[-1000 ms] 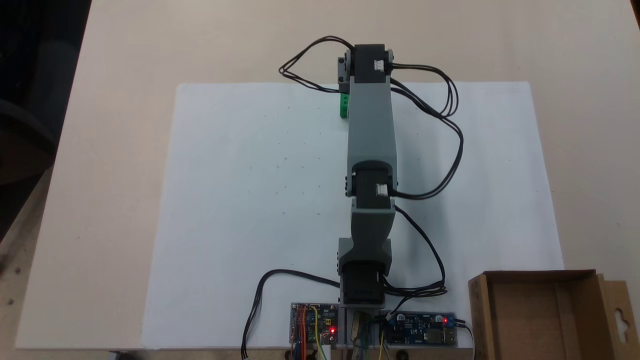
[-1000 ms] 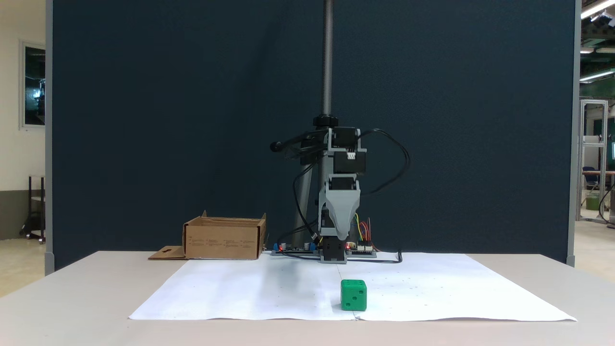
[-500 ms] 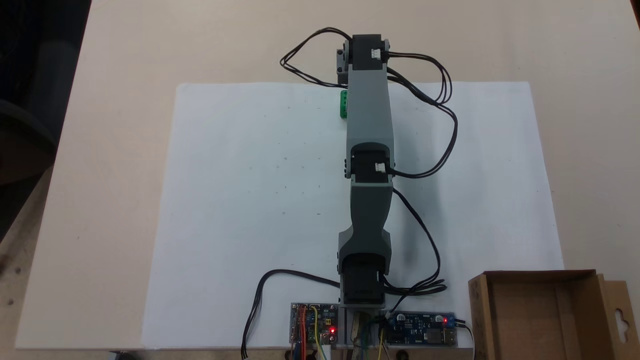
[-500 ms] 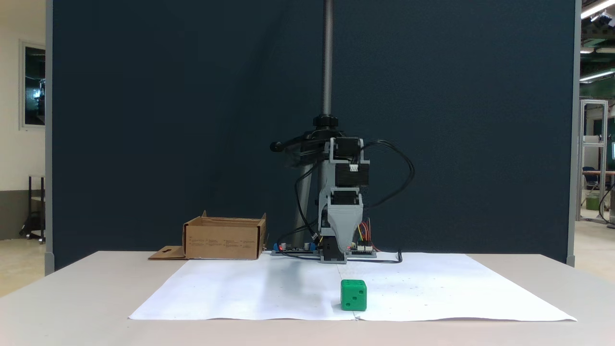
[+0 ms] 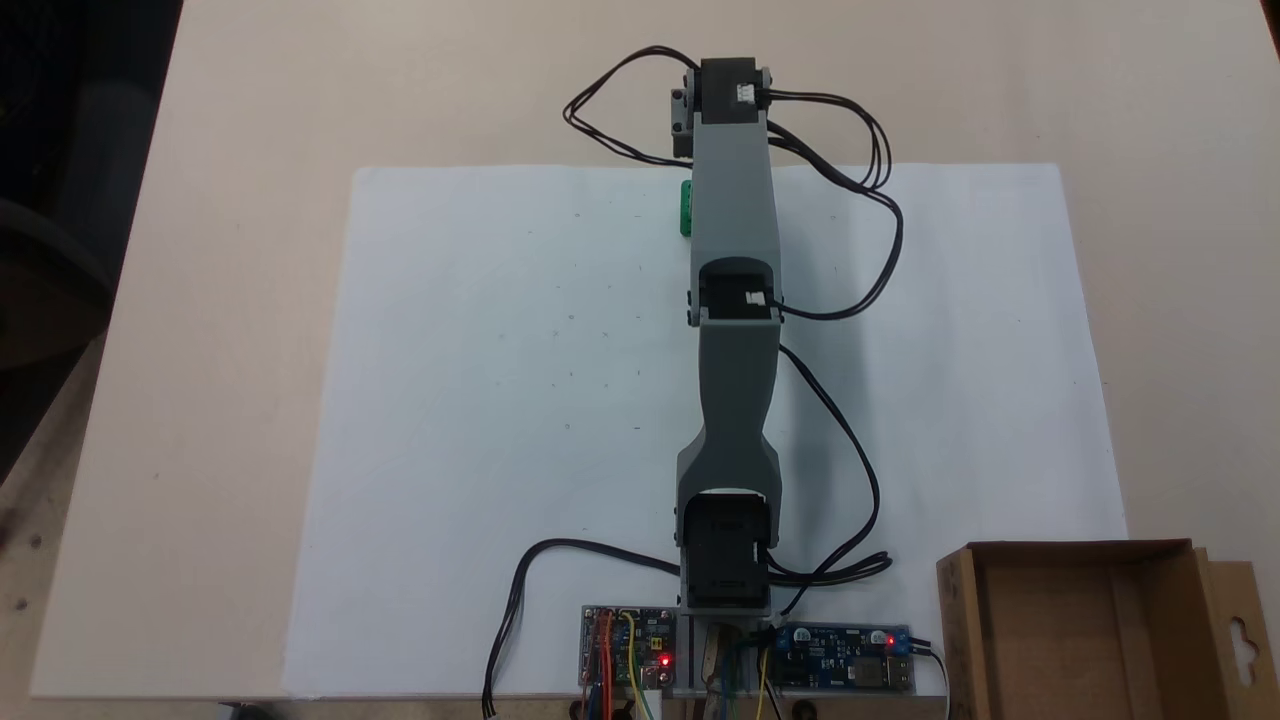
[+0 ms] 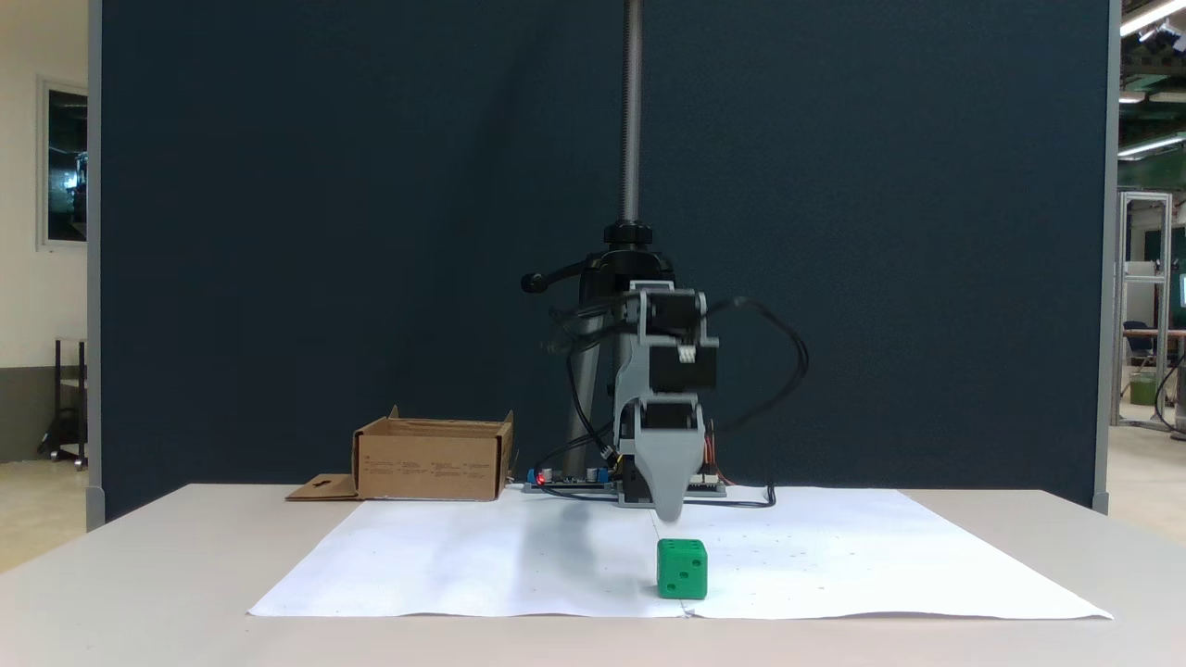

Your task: Grasp a green dice and put it in the bin.

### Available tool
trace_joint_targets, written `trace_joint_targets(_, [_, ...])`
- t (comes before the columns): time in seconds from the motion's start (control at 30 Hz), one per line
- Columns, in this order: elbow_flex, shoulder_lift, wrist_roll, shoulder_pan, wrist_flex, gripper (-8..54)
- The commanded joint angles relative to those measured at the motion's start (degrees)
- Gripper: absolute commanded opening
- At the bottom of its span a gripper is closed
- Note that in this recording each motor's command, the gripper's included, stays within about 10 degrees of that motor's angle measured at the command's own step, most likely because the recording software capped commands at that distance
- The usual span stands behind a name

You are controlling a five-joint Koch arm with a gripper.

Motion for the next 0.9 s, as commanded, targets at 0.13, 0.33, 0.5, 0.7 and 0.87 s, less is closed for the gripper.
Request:
trace_joint_targets(0.13, [-3.2,0.2,4.3,-1.7,2.9,41.2])
trace_joint_targets(0.33, [-3.2,-0.3,4.3,-2.1,2.9,41.2])
trace_joint_targets(0.5, [-3.2,-0.9,4.4,-2.4,3.0,41.2])
trace_joint_targets(0.7, [-3.2,-1.7,5.3,-2.8,2.9,41.2])
trace_joint_targets(0.87, [-3.2,-1.9,5.4,-2.9,3.0,41.2])
